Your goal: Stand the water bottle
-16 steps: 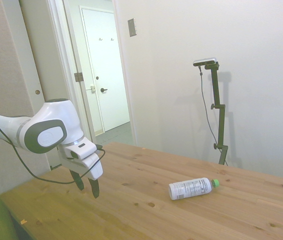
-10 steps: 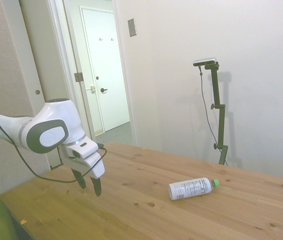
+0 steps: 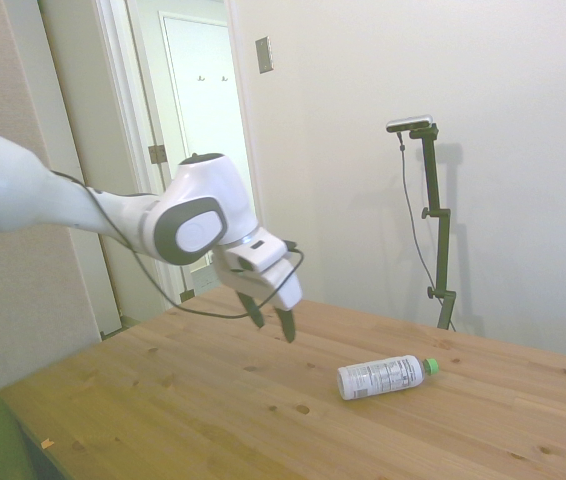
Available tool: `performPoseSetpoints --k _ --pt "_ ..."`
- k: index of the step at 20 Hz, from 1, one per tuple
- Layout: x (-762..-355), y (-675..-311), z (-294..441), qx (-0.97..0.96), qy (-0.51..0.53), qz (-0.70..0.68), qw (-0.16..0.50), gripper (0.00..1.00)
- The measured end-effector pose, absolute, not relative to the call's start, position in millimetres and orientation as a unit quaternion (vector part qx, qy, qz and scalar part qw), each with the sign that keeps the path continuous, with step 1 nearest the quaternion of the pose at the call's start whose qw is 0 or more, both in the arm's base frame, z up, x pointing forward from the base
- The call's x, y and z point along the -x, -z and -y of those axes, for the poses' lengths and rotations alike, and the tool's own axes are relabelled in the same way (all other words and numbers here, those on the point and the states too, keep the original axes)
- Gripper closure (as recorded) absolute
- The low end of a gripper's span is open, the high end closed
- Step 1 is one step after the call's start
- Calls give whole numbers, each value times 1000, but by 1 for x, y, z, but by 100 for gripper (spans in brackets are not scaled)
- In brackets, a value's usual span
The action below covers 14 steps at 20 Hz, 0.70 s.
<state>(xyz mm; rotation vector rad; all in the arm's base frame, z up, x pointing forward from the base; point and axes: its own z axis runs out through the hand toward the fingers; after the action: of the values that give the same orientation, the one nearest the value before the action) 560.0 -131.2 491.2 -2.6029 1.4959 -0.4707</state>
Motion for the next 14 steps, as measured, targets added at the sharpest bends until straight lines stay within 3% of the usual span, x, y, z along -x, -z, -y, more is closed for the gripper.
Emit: performPoseSetpoints --k 4,5,14 --pt "-611 -500 172 834 178 -519 46 0" --pt "-640 -503 181 828 180 -529 42 0" --pt "-660 -494 237 785 211 -581 26 0"
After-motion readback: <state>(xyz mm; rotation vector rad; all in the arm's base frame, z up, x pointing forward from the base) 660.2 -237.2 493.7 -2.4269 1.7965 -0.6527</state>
